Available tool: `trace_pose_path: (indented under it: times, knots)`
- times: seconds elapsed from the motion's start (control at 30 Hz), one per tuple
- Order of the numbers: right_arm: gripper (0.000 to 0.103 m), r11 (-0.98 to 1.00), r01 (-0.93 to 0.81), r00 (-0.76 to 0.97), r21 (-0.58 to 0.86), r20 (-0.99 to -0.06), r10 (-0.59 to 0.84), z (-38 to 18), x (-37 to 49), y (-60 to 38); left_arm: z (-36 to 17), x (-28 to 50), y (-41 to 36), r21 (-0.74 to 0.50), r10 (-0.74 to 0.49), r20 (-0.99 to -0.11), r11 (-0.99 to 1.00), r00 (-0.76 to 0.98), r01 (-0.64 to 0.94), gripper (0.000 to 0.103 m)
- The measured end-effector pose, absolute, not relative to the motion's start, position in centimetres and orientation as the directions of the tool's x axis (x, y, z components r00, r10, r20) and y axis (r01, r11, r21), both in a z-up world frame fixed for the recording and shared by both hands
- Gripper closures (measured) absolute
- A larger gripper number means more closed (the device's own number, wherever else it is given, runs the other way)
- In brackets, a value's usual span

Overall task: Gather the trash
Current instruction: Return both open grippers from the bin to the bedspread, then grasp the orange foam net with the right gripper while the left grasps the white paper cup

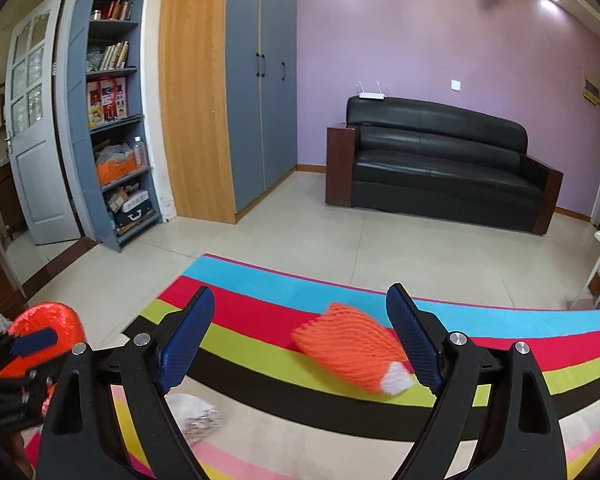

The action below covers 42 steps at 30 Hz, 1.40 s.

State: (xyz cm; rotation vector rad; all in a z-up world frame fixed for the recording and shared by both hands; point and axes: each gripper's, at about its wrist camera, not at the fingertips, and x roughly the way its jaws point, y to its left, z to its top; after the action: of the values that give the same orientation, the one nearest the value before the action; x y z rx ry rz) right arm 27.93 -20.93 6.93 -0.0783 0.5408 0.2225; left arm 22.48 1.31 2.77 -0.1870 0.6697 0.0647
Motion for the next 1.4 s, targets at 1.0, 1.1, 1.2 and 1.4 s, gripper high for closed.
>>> trace_pose_path:
  times: [1.0,1.1,1.2,1.4]
  knots:
    - [0.020,0.934,-0.262,0.683,-0.243,-0.730,0.002,-3.9,36.1,-21.1,-4.7,27.1,-5.0,-0.105,-0.091,-0.756,0.994,0.648,0.018,0.044]
    - [0.031,0.927,-0.280,0.654,-0.248,-0.756,-0.005,-4.9,36.4,-20.7,-4.6,26.9,-4.8,-0.102,-0.089,-0.756,0.995,0.648,0.017,0.046]
    - [0.045,0.927,-0.291,0.615,-0.238,-0.788,-0.009,-6.0,36.6,-20.6,-4.3,26.4,-4.6,-0.099,-0.085,-0.754,0.995,0.652,0.015,0.049]
    - [0.072,0.944,-0.272,0.591,-0.186,-0.806,0.012,-5.9,36.6,-20.9,-3.5,25.7,-3.3,-0.107,-0.073,-0.740,0.994,0.668,-0.010,0.049]
